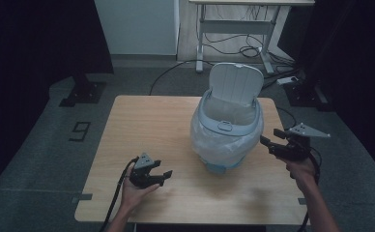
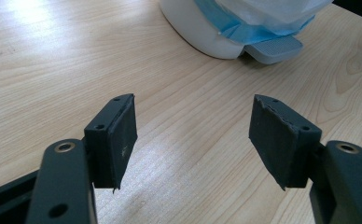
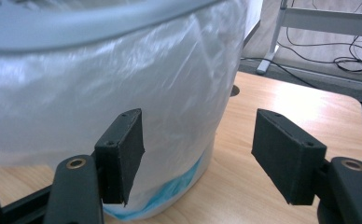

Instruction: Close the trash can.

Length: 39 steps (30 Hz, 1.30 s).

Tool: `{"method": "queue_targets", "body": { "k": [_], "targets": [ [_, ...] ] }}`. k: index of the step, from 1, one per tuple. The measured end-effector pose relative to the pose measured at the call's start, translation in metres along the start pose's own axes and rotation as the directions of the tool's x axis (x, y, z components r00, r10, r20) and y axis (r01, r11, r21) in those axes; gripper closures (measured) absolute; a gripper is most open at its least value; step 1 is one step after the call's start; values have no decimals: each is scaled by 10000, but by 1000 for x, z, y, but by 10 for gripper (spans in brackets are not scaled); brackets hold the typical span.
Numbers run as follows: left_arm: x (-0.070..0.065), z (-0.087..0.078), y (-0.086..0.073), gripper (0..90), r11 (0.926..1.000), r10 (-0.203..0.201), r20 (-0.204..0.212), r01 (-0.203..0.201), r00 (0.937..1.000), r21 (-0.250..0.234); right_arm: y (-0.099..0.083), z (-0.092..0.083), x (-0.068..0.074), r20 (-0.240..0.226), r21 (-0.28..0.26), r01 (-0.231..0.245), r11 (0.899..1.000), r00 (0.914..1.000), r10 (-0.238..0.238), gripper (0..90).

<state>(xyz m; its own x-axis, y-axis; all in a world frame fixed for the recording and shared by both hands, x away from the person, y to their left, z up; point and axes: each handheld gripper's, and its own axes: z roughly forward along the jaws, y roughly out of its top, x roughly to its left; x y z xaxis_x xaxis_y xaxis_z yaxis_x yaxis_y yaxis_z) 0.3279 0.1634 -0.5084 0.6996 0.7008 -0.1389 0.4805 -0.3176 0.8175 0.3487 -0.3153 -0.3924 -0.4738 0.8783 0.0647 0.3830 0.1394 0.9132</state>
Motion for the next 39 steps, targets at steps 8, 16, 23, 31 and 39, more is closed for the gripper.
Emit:
{"method": "queue_targets", "body": {
  "k": [8,16,23,31,39],
  "targets": [
    [0,1,0,320,10000,-1,23,1,10000,55,17,4,-5,5,-150,79,9999,10000,-79,337],
    [-1,2,-1,320,9999,19,54,-19,10000,112,35,10,-9,46,-299,180,9994,9998,-179,336],
    [-4,5,-2,320,9997,95,124,-98,9999,233,50,15,-8,115,-235,584,9980,9982,-582,335],
    [-8,9,-3,321,9992,199,200,-206,9996,350,64,21,-10,139,-299,622,9976,9980,-618,335],
    [-9,12,-4,321,9988,223,253,-233,9994,432,79,27,-15,62,-366,590,9976,9983,-588,333]
  ]
}}
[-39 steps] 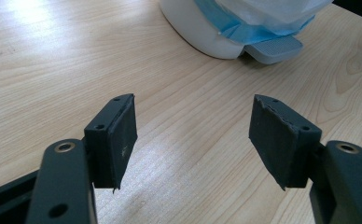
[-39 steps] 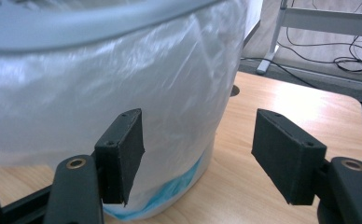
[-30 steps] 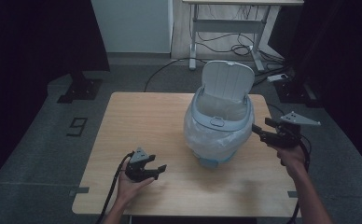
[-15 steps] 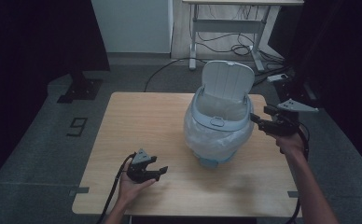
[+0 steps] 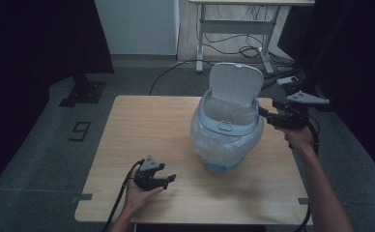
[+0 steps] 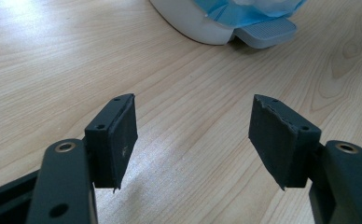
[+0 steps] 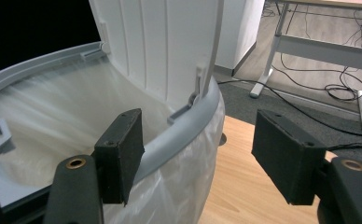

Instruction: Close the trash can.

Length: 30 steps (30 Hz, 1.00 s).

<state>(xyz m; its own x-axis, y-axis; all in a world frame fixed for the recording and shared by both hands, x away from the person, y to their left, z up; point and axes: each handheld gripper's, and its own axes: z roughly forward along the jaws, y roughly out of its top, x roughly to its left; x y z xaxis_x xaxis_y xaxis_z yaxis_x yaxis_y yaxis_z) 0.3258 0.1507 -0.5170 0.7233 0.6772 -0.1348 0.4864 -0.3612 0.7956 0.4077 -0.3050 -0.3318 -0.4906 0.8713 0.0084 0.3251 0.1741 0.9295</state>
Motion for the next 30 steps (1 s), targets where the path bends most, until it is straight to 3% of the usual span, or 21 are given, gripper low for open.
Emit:
{"method": "queue_targets", "body": {
  "k": [21,30],
  "targets": [
    [3,2,-2,323,9999,-34,104,33,9999,130,32,40,-11,-487,199,-76,9998,9988,86,296],
    [4,1,-2,323,9999,-113,64,112,9999,72,49,53,-15,-1092,-220,-364,9991,9934,338,280]
  ]
}}
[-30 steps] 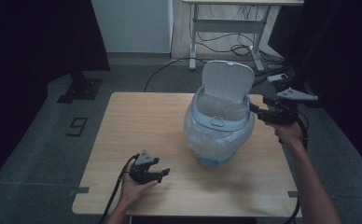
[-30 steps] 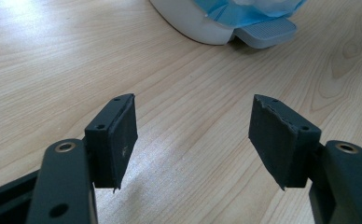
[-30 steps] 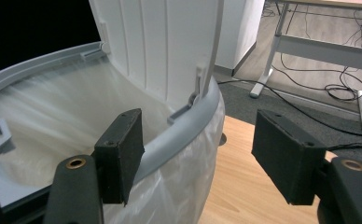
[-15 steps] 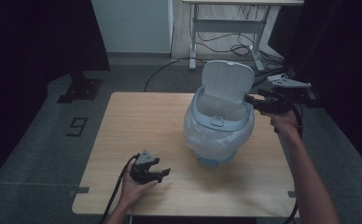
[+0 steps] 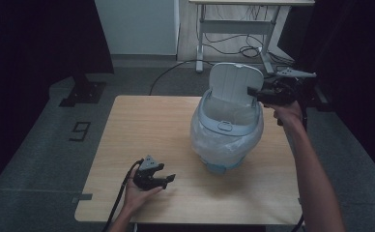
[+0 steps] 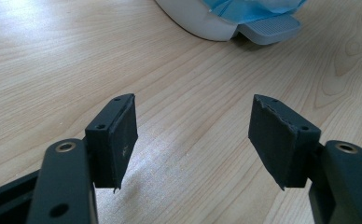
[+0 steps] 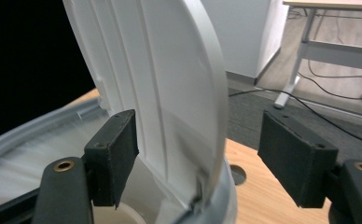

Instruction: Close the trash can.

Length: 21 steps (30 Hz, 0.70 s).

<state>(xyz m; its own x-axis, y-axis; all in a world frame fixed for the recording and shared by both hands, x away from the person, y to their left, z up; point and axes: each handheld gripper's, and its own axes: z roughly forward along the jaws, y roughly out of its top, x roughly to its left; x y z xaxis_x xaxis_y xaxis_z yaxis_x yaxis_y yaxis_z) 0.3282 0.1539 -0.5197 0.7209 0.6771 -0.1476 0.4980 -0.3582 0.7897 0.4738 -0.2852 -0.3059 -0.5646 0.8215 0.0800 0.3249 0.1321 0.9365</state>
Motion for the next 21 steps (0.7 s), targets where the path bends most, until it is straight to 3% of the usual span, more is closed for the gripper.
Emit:
{"method": "queue_targets", "body": {
  "k": [7,10,13,16,21],
  "targets": [
    [1,0,0,324,10000,10,1,-10,10000,34,7,8,8,-982,-262,47,9996,9951,-72,302],
    [0,0,0,324,10000,20,28,-21,10000,45,7,8,16,-971,-268,255,9993,9949,-279,286],
    [0,1,0,325,10000,31,55,-32,10000,63,5,3,16,-1311,-243,236,9994,9910,-266,295],
    [-1,2,0,324,10000,16,82,-16,10000,71,2,-3,20,-1863,-190,350,9992,9818,-379,276],
    [-4,4,1,321,9998,123,169,-126,9998,155,-9,-13,38,-2607,82,654,9978,9635,-610,179]
  ]
}}
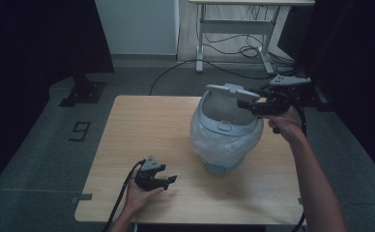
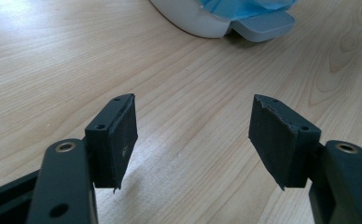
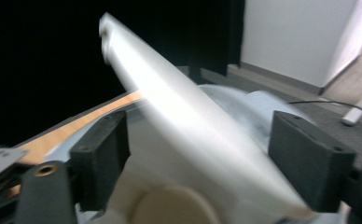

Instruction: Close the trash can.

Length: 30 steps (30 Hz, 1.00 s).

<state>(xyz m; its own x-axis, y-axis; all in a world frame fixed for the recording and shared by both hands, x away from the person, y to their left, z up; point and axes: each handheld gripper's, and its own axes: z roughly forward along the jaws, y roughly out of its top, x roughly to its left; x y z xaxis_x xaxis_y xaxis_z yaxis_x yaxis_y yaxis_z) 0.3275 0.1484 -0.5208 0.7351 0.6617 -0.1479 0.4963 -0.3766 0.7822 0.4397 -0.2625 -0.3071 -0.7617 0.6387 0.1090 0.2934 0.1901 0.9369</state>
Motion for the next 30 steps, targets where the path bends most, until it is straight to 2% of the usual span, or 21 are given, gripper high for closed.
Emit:
{"method": "queue_targets", "body": {
  "k": [1,2,5,10,11,13,14,16,20,25,26,27,28,30],
  "targets": [
    [-1,0,0,321,10000,21,4,-21,10000,8,-1,-1,2,-97,-24,5,10000,10000,-5,178],
    [-1,0,0,321,10000,29,19,-29,10000,4,-4,-2,7,-426,-49,-40,10000,9991,38,166],
    [-3,1,0,321,10000,55,38,-55,10000,26,-10,-4,17,-697,7,12,10000,9976,-12,159],
    [-4,2,1,321,9999,91,55,-91,9999,65,-20,0,22,-717,459,39,9989,9974,-6,176],
    [-4,2,1,321,9999,91,52,-92,9999,77,-21,1,22,-525,518,30,9987,9986,-2,182],
    [-4,2,1,321,9999,93,46,-93,9999,96,-23,6,23,156,693,182,9974,9997,-194,196],
    [-4,2,1,321,9999,89,46,-89,10000,101,-23,9,25,607,709,316,9970,9975,-360,202],
    [-3,3,0,321,9999,92,34,-92,10000,117,-23,15,28,1284,714,293,9970,9910,-383,202],
    [-4,2,0,321,9999,83,17,-84,10000,96,-20,23,37,2185,759,-81,9971,9758,-87,209],
    [-5,1,0,321,9999,100,-14,-99,9999,62,-19,23,45,2592,843,-168,9963,9658,-56,254],
    [-5,1,1,321,9999,104,-24,-104,9999,55,-19,23,46,2645,873,-171,9960,9644,-66,290],
    [-4,0,1,321,9999,107,-30,-107,9999,45,-19,24,49,2761,1107,117,9938,9602,-421,311],
    [-4,0,1,321,9999,95,-40,-95,9999,33,-19,23,50,2751,1120,10,9937,9609,-320,312],
    [-4,0,1,321,10000,91,-57,-90,9999,24,-19,22,52,2740,1137,105,9935,9608,-415,308]
  ]
}}
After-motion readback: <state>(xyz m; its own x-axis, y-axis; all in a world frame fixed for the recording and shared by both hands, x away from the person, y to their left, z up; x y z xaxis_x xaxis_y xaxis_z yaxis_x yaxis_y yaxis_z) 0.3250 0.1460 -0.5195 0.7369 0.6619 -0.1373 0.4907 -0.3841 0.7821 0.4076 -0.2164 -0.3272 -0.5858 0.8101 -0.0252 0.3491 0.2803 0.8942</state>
